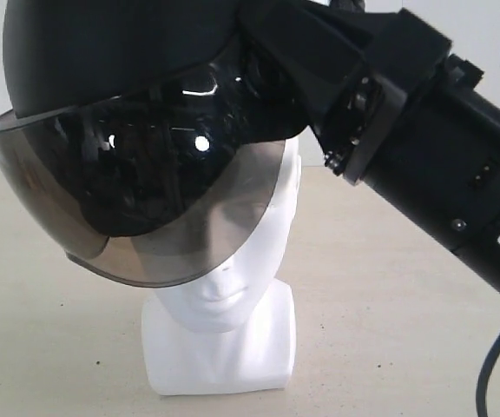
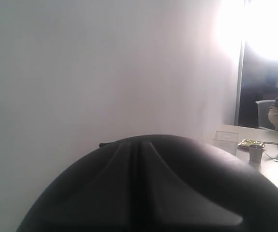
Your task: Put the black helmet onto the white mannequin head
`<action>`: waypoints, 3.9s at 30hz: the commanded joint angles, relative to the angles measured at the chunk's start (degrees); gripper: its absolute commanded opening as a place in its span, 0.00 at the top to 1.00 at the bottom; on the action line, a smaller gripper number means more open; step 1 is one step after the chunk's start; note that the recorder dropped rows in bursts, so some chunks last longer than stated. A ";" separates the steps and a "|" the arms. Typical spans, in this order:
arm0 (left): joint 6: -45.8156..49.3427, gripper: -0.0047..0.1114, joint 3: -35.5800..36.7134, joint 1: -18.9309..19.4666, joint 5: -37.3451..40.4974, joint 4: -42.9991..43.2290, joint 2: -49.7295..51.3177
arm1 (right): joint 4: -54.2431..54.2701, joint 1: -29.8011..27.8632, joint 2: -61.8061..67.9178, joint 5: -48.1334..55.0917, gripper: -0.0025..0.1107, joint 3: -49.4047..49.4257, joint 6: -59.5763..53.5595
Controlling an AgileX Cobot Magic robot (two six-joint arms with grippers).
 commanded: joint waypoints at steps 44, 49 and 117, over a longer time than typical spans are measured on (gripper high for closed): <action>0.83 0.92 0.88 -16.51 4.48 10.18 10.72 | 30.06 -0.57 -8.58 -2.53 0.98 9.01 -34.78; -0.52 0.92 0.88 -16.73 4.59 9.93 10.72 | 35.94 -0.57 -10.72 13.01 0.98 9.01 -54.60; -2.59 0.92 0.88 -16.73 8.16 9.08 10.23 | 64.60 -0.57 -11.04 53.27 0.66 -7.14 -78.28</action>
